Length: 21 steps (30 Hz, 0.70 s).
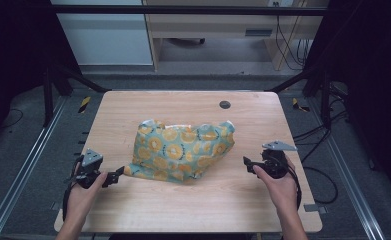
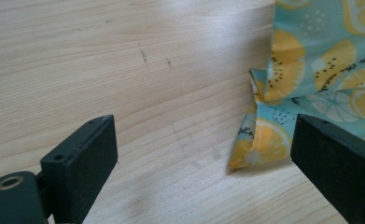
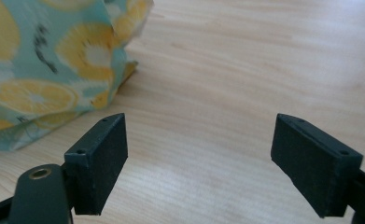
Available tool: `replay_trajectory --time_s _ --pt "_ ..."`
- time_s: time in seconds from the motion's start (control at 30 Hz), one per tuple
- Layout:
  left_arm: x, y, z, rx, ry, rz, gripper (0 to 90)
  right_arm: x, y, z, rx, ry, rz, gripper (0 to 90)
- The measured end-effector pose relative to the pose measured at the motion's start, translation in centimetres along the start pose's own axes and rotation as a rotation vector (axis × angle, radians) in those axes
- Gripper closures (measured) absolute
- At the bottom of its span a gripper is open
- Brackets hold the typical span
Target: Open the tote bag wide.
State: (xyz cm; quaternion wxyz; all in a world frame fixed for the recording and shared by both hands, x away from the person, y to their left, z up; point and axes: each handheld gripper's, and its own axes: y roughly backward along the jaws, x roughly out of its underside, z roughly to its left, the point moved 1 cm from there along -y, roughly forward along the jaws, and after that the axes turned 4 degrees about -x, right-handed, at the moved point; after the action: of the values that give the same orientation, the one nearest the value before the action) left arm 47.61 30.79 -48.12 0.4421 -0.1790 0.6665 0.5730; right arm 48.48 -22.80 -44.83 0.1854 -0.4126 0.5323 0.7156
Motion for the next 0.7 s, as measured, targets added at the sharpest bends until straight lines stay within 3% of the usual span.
replay_trajectory --time_s 0.17,0.3,0.33,0.4,0.47,0.5,0.53,0.7 --pt "0.0 -0.1 -0.4 0.003 -0.017 0.002 6.9 -2.5 0.8 0.5 0.005 0.048 0.021 18.7" --pt "-0.1 -0.1 -0.6 0.002 -0.030 0.002 6.9 -5.8 1.9 1.8 -0.003 0.102 0.022 21.8" --pt "-0.1 -0.1 -0.6 0.005 -0.030 0.004 6.9 -7.7 2.4 2.7 -0.017 0.143 0.016 24.2" --pt "-0.1 -0.2 -0.6 0.006 -0.025 0.001 6.9 -8.4 2.5 3.1 -0.021 0.160 0.009 25.2" --pt "-0.1 -0.2 -0.7 0.008 -0.029 0.001 6.9 -11.2 2.8 4.8 -0.039 0.212 0.005 31.5" --pt "-0.1 -0.2 -0.7 0.008 -0.029 0.001 6.9 -11.2 2.8 4.8 -0.039 0.212 0.005 31.5" --pt "-0.1 -0.2 -0.7 0.009 -0.035 0.005 6.9 -12.9 2.7 5.9 -0.062 0.240 0.003 35.0" --pt "-0.2 -0.2 -0.8 0.013 -0.051 0.004 6.9 -15.5 1.7 7.7 -0.104 0.259 0.017 39.5"
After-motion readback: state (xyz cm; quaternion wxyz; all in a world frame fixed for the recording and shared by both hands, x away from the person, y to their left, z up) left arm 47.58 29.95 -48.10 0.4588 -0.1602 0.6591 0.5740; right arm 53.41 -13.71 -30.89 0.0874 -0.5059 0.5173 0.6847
